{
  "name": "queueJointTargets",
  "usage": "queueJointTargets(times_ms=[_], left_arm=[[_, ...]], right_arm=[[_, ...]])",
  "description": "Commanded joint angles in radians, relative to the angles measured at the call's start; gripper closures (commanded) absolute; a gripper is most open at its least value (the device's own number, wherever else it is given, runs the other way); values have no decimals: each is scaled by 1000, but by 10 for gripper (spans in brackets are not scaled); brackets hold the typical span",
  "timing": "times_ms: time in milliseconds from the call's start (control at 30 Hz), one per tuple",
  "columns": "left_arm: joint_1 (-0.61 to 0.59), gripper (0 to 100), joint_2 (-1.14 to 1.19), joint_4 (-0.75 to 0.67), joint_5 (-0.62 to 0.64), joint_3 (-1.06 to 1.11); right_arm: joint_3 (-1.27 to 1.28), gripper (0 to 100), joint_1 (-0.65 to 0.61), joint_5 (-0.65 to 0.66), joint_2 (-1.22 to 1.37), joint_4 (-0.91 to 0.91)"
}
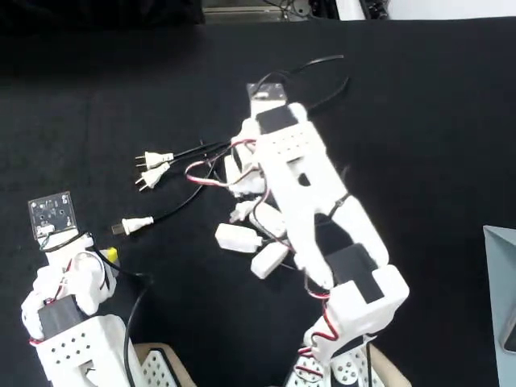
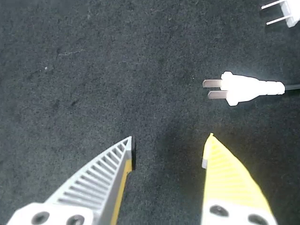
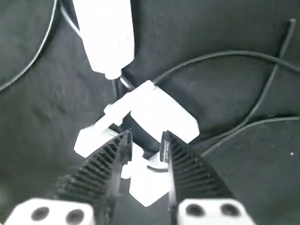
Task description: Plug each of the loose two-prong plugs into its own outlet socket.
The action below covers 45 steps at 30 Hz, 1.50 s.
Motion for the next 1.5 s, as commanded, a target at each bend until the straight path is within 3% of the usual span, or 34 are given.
queueJointTargets(times_ms=[0, 167, 600, 1033, 1467], left_arm=[[-5, 754, -8, -23, 3, -4], [-5, 754, -8, -23, 3, -4], [-1, 754, -8, -25, 3, 10], [-1, 754, -8, -25, 3, 10], [-1, 754, -8, -25, 3, 12]], right_arm=[[27, 889, -17, -123, -58, -98], [96, 889, -18, -192, -58, -222], [74, 891, -66, -307, 68, -296], [-157, 890, -64, -327, 156, -55], [-19, 888, -68, -361, 156, -140]])
